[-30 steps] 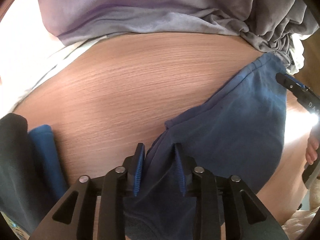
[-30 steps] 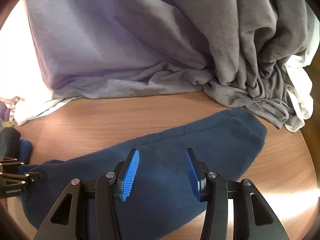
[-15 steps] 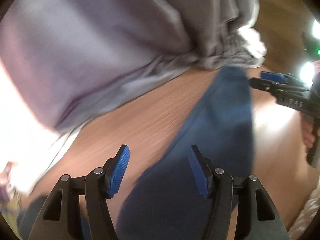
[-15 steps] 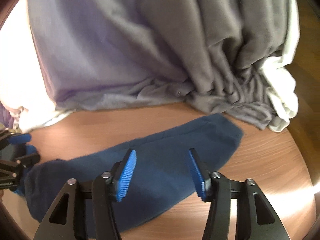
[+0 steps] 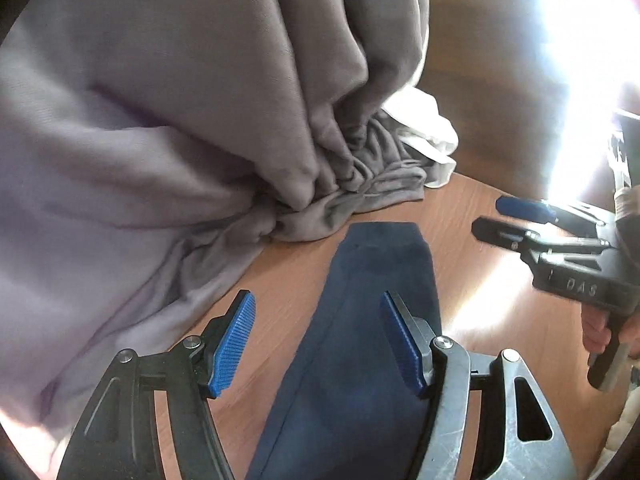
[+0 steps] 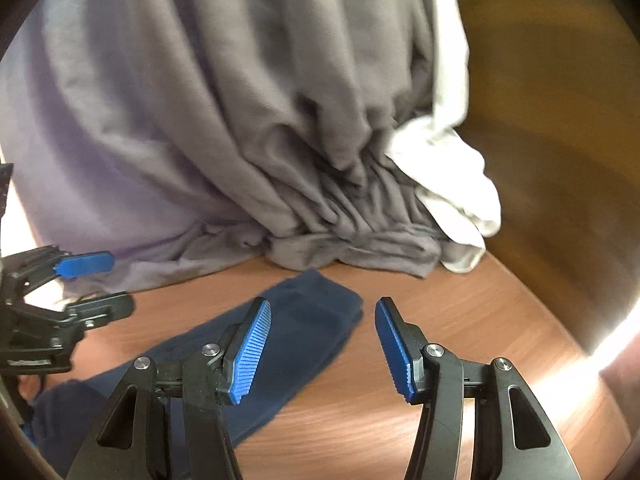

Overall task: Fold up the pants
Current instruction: 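Grasp the ribbed cuff end with the left tool while the right tool grasps beside it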

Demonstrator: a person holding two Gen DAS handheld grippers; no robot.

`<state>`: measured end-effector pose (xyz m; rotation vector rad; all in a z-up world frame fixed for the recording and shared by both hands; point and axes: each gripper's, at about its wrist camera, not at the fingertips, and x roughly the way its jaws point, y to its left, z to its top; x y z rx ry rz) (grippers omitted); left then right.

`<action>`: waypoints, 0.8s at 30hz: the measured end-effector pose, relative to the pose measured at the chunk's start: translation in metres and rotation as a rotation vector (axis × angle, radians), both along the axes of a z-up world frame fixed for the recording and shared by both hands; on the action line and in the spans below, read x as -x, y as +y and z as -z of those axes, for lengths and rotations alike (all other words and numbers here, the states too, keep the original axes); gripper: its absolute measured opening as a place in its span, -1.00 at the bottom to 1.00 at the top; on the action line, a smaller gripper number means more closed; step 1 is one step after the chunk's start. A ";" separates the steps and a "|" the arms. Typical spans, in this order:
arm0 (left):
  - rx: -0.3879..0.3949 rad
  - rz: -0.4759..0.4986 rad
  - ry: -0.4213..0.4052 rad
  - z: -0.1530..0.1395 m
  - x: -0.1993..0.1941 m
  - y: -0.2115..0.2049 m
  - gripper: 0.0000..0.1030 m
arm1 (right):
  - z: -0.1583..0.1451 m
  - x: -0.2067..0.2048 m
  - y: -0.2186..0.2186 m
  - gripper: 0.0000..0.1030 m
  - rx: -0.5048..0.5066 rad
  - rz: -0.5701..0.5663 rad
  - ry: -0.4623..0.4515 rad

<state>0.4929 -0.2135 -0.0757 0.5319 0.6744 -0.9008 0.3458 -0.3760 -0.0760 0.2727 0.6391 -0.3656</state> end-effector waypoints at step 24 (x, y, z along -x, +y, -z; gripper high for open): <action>-0.023 0.154 0.328 0.088 -0.093 -0.102 -0.03 | 0.081 -0.039 -0.060 -0.17 -0.309 0.093 0.044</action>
